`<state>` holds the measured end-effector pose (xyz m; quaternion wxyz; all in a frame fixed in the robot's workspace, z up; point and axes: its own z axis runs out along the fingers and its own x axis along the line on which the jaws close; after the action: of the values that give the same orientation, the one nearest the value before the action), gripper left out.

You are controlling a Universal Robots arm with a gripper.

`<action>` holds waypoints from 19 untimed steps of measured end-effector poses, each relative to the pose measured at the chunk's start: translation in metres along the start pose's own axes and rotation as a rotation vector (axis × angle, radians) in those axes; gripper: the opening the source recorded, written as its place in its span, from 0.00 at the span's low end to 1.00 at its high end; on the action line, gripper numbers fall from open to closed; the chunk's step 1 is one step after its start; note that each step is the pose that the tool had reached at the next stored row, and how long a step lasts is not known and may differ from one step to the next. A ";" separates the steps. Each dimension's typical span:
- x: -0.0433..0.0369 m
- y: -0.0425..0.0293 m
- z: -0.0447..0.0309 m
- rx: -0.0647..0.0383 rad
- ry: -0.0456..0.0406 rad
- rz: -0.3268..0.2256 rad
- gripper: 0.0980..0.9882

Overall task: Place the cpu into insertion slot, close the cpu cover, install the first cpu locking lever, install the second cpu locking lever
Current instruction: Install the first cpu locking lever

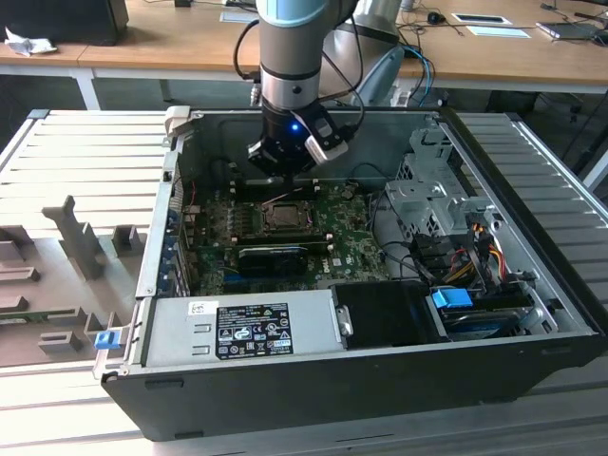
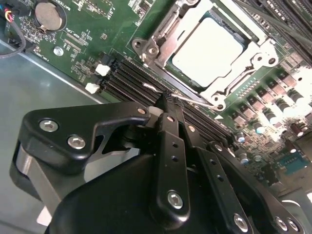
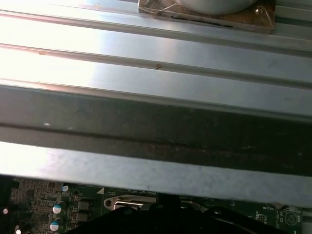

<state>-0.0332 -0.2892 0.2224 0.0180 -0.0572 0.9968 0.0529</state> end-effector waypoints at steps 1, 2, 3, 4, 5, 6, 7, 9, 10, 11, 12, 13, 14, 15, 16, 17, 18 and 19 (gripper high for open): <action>-0.0010 0.0000 0.0004 0.000 0.0000 0.000 0.01; -0.0020 0.0000 0.0009 0.000 0.0001 0.000 0.01; -0.0031 -0.0001 0.0016 0.000 0.0001 0.000 0.01; -0.0037 -0.0002 0.0021 0.000 0.0002 0.000 0.01; -0.0054 -0.0006 0.0035 0.000 0.0003 0.000 0.01; -0.0074 -0.0010 0.0054 0.000 0.0005 0.000 0.01; -0.0079 -0.0012 0.0068 0.000 0.0004 0.000 0.01; -0.0080 -0.0017 0.0087 0.000 0.0005 0.000 0.01; -0.0080 -0.0020 0.0094 0.000 0.0005 0.000 0.01; -0.0080 -0.0023 0.0101 0.000 0.0005 0.000 0.01; -0.0081 -0.0025 0.0108 0.000 0.0004 0.000 0.01; -0.0083 -0.0028 0.0115 0.000 0.0005 0.000 0.01; -0.0084 -0.0029 0.0124 0.000 0.0004 0.000 0.01; -0.0086 -0.0031 0.0131 0.000 0.0005 0.000 0.01; -0.0088 -0.0032 0.0140 0.000 0.0005 0.000 0.01; -0.0089 -0.0033 0.0147 0.000 0.0004 0.000 0.01; -0.0091 -0.0034 0.0157 0.000 0.0005 0.000 0.01; -0.0093 -0.0035 0.0162 0.000 0.0006 0.000 0.01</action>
<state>-0.0231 -0.2898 0.2063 0.0177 -0.0572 0.9968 0.0529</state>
